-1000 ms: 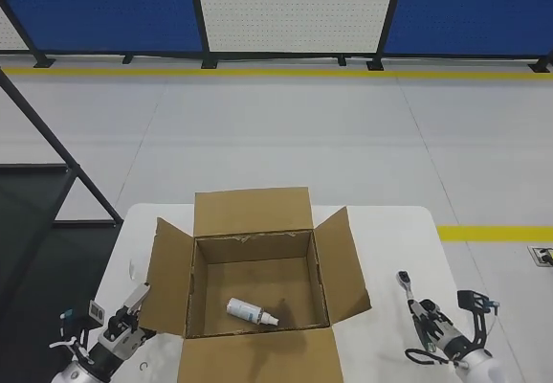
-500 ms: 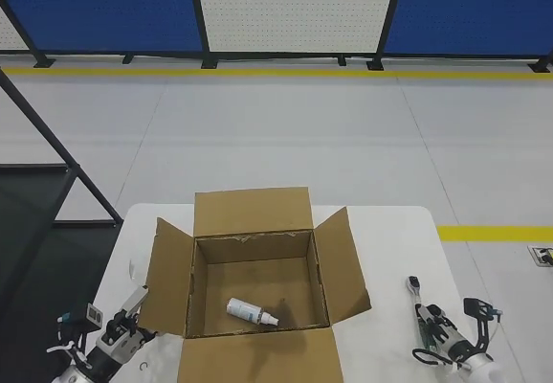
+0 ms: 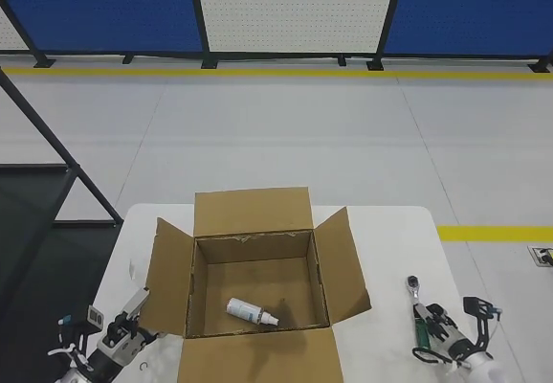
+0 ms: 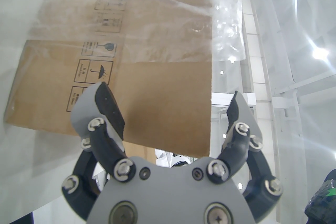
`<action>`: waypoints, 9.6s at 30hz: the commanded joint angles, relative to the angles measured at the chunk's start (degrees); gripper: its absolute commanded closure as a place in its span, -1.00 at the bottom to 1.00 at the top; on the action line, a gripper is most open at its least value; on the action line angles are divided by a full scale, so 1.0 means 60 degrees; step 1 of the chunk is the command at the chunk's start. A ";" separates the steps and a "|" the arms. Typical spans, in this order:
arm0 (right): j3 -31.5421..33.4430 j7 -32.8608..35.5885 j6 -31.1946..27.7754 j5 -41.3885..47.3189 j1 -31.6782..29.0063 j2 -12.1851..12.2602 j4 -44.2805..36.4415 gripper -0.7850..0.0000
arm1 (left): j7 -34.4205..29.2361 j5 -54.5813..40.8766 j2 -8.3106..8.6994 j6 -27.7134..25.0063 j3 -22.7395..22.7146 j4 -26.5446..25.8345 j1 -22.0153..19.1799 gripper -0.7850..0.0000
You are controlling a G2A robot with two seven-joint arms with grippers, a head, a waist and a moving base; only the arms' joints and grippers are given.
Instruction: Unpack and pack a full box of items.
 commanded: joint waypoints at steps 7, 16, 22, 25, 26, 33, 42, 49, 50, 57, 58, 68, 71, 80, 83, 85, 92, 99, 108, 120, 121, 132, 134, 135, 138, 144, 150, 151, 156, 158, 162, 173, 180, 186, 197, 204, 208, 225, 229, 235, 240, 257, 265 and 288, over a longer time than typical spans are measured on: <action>0.0155 -0.0096 -0.0165 0.0240 -0.0727 0.0080 -0.1926 -1.00 | 0.0009 -0.0099 0.0003 -0.0040 -0.0051 -0.0022 0.0016 -1.00; 0.0368 0.1248 0.0378 -0.0316 -0.1122 0.0249 -0.5846 -1.00 | 0.0098 -0.0683 -0.0003 -0.0171 -0.0434 0.0107 0.0045 -1.00; -0.0387 0.2883 0.0834 -0.0939 -0.0114 0.0380 -0.7640 -1.00 | 0.0175 -0.1136 -0.0011 -0.0341 -0.0829 0.0243 0.0142 -1.00; -0.1129 0.3645 0.1143 -0.1364 0.0744 0.0424 -0.8040 -1.00 | 0.0205 -0.1419 -0.0019 -0.0426 -0.1045 0.0369 0.0215 -1.00; -0.1399 0.3858 0.1230 -0.1454 0.1051 0.0432 -0.8120 -1.00 | 0.0205 -0.1525 -0.0022 -0.0451 -0.1120 0.0415 0.0239 -1.00; -0.3513 0.5443 0.1831 -0.1274 0.3477 0.0402 -0.7691 -1.00 | 0.0124 -0.2131 -0.0036 -0.0605 -0.1612 0.0768 0.0380 -1.00; -0.4273 0.6132 0.2229 -0.1164 0.4390 0.0351 -0.7273 -1.00 | 0.0108 -0.2421 -0.0029 -0.0523 -0.1951 0.1041 0.0310 -1.00; -0.4273 0.6132 0.2229 -0.1164 0.4390 0.0351 -0.7273 -1.00 | 0.0108 -0.2421 -0.0029 -0.0523 -0.1951 0.1041 0.0310 -1.00; -0.4273 0.6132 0.2229 -0.1164 0.4390 0.0351 -0.7273 -1.00 | 0.0108 -0.2421 -0.0029 -0.0523 -0.1951 0.1041 0.0310 -1.00; -0.5584 0.5729 0.1580 -0.1249 0.5013 0.0262 -0.6405 -1.00 | 0.0167 -0.2063 -0.0016 -0.0329 -0.1878 0.0943 0.0277 -1.00; -0.5921 0.5838 0.1558 -0.1230 0.5359 0.0219 -0.6092 -1.00 | 0.0154 -0.2029 -0.0012 -0.0293 -0.1887 0.0967 0.0265 -1.00; -0.9446 0.7475 0.1296 0.0207 0.9107 -0.0630 -0.1394 -1.00 | -0.0075 -0.1953 -0.0002 -0.0321 -0.2080 0.1454 0.0365 -1.00; -1.0295 0.7210 0.1151 0.0856 0.9831 -0.1020 0.0041 -1.00 | -0.0083 -0.2033 -0.0009 -0.0355 -0.2134 0.1482 0.0406 -1.00; -1.1670 0.6162 0.1172 0.1396 1.0497 -0.1825 0.2386 -1.00 | -0.0188 -0.1939 -0.0024 -0.0276 -0.2013 0.1233 0.0508 -1.00; -1.1670 0.6162 0.1172 0.1396 1.0497 -0.1825 0.2386 -1.00 | -0.0188 -0.1939 -0.0024 -0.0276 -0.2013 0.1233 0.0508 -1.00; -1.1670 0.6162 0.1172 0.1396 1.0497 -0.1825 0.2386 -1.00 | -0.0188 -0.1939 -0.0024 -0.0276 -0.2013 0.1233 0.0508 -1.00; -1.2038 0.6306 0.1829 0.0667 1.0452 -0.1932 0.2288 -1.00 | -0.0146 -0.1780 -0.0027 -0.0347 -0.1963 0.1143 0.0521 -1.00; -1.3226 0.7163 0.1700 0.0454 1.1068 -0.2762 0.3697 -1.00 | -0.0130 -0.1806 -0.0052 -0.0521 -0.1989 0.1123 0.0651 -1.00; -1.4201 0.7483 0.1416 0.0600 1.1695 -0.4125 0.6118 -1.00 | -0.0058 -0.1822 -0.0080 -0.0713 -0.2036 0.1184 0.0718 -1.00; -1.4789 0.6979 0.1088 0.0315 1.1786 -0.5622 0.8626 -0.25 | -0.0213 -0.1918 -0.0100 -0.0813 -0.2076 0.1168 0.0744 -1.00; -1.4800 0.6950 0.1057 0.0295 1.1801 -0.5714 0.8805 -0.19 | -0.0221 -0.1920 -0.0102 -0.0815 -0.2080 0.1172 0.0745 -1.00; -1.4800 0.6819 0.0528 0.0237 1.1774 -0.6483 1.0175 0.01 | -0.0256 -0.1933 -0.0115 -0.0817 -0.2098 0.1228 0.0714 -1.00; -1.4789 0.6799 0.0467 0.0219 1.1763 -0.6579 1.0378 0.03 | -0.0298 -0.1934 -0.0115 -0.0832 -0.2104 0.1234 0.0707 -1.00; -1.4785 0.6790 0.0438 0.0211 1.1759 -0.6608 1.0443 0.04 | -0.0305 -0.1935 -0.0116 -0.0834 -0.2107 0.1239 0.0705 -1.00; -1.4765 0.6674 0.0361 0.0162 1.1739 -0.6716 1.0742 0.09 | -0.0317 -0.1957 -0.0118 -0.0831 -0.2134 0.1260 0.0700 -1.00; -1.4784 0.6567 0.0319 0.0070 1.1698 -0.6797 1.1046 0.21 | -0.0355 -0.2022 -0.0122 -0.0831 -0.2207 0.1289 0.0702 -1.00; -1.4770 0.6474 0.0308 0.0109 1.1717 -0.6791 1.1170 1.00 | -0.0375 -0.2044 -0.0131 -0.0882 -0.2245 0.1299 0.0715 -1.00; -1.4750 0.6411 0.0316 0.0136 1.1751 -0.6788 1.1167 1.00 | -0.0377 -0.2045 -0.0133 -0.0883 -0.2249 0.1294 0.0719 -1.00; -1.4556 0.6198 -0.0044 0.0418 1.1972 -0.6737 1.1328 1.00 | -0.0424 -0.2003 -0.0137 -0.0894 -0.2246 0.1246 0.0730 -1.00; -1.4461 0.6062 -0.0133 0.0506 1.2093 -0.6712 1.1455 1.00 | -0.0448 -0.1975 -0.0139 -0.0886 -0.2222 0.1216 0.0732 -1.00; -1.4285 0.5758 -0.0289 0.0645 1.2328 -0.6647 1.1539 1.00 | -0.0505 -0.1890 -0.0138 -0.0871 -0.2171 0.1165 0.0715 -1.00; -1.3891 0.4134 -0.0554 0.0702 1.2843 -0.6309 1.1213 1.00 | -0.0626 -0.1675 -0.0124 -0.0759 -0.1989 0.1148 0.0522 -1.00; -1.3610 0.4131 -0.0053 0.0645 1.3002 -0.5936 1.0463 1.00 | -0.0671 -0.1630 -0.0113 -0.0738 -0.2005 0.1211 0.0446 -1.00; -1.3243 0.4526 0.0799 0.0473 1.2741 -0.5354 0.8958 1.00 | -0.0658 -0.1600 -0.0112 -0.0713 -0.1965 0.1259 0.0412 -1.00; -1.1065 0.6876 0.2130 -0.1182 1.0435 -0.3080 0.2345 1.00 | -0.0583 -0.1499 -0.0108 -0.0665 -0.1905 0.1261 0.0360 -1.00; -0.8948 0.8091 0.1943 -0.3272 0.7309 -0.1850 -0.2662 1.00 | -0.0570 -0.1400 -0.0109 -0.0646 -0.1787 0.1219 0.0325 -1.00; -0.8923 0.8151 0.1814 -0.3678 0.7093 -0.1783 -0.2992 1.00 | -0.0563 -0.1355 -0.0110 -0.0648 -0.1725 0.1201 0.0317 -1.00; -0.8002 0.7284 0.2148 -0.3567 0.6521 -0.1650 -0.4092 1.00 | -0.0693 -0.1154 -0.0096 -0.0591 -0.1562 0.1275 0.0319 -1.00; -0.7168 0.7534 0.2789 -0.3794 0.6031 -0.1521 -0.5416 1.00 | -0.0812 -0.1125 -0.0086 -0.0532 -0.1489 0.1215 0.0271 -1.00; -0.5403 0.7970 0.3512 -0.3796 0.4924 -0.1298 -0.7649 1.00 | -0.0984 -0.0990 -0.0061 -0.0458 -0.1398 0.1176 0.0172 -1.00; -0.4185 0.8347 0.4168 -0.4470 0.3701 -0.1145 -0.9253 1.00 | -0.1106 -0.0899 -0.0042 -0.0401 -0.1323 0.1108 0.0108 -1.00; -0.1370 0.8269 0.5197 -0.3419 0.1162 -0.0916 -0.7728 1.00 | -0.0978 -0.0718 -0.0018 -0.0393 -0.1127 0.0916 0.0083 -1.00; -0.1128 0.7411 0.5124 -0.2314 0.0826 -0.0898 -0.5845 1.00 | -0.0619 -0.0907 -0.0044 -0.0437 -0.1098 0.0841 0.0166 -1.00; -0.1992 0.9500 0.5382 -0.3292 0.2904 -0.0629 -0.2350 1.00 | -0.0277 -0.0794 -0.0075 -0.0614 -0.1050 0.0642 0.0512 -1.00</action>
